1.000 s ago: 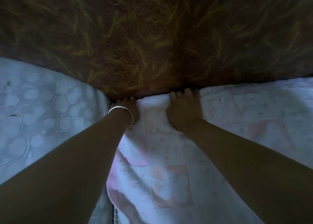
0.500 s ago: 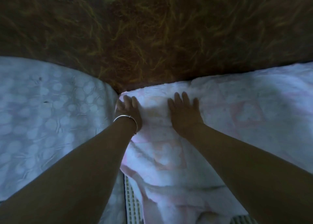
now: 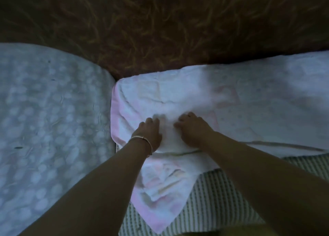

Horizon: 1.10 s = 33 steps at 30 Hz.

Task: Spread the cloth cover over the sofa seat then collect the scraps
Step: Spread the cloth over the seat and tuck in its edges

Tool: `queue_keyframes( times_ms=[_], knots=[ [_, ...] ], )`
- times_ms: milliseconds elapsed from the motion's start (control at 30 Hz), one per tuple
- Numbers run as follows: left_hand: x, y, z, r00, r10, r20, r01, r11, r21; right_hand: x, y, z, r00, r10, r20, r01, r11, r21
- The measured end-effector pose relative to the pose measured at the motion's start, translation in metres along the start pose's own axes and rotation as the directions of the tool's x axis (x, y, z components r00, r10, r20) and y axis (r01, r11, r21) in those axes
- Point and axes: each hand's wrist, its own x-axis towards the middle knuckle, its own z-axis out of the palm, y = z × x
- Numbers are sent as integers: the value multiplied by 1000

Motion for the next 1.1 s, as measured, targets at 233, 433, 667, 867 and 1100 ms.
queue_keyframes(
  times_ms=[233,433,667,867,1100],
  knots=[
    [-64,53,17,973,196,-123,-209,972,-107,-55,35,4,978,-121,-173,131,990,49],
    [-85,61,61,951,295,90,-303,949,93,-91,39,26,985,-168,-35,168,986,-8],
    [-77,55,81,987,162,-22,-159,983,88,-95,36,50,978,-108,-178,95,992,-81],
    [-84,54,62,981,172,94,-169,985,-32,-85,24,39,999,-5,-35,5,1000,-16],
    [-100,43,66,933,195,301,-183,981,-70,-88,5,41,988,39,151,-53,995,89]
  ],
)
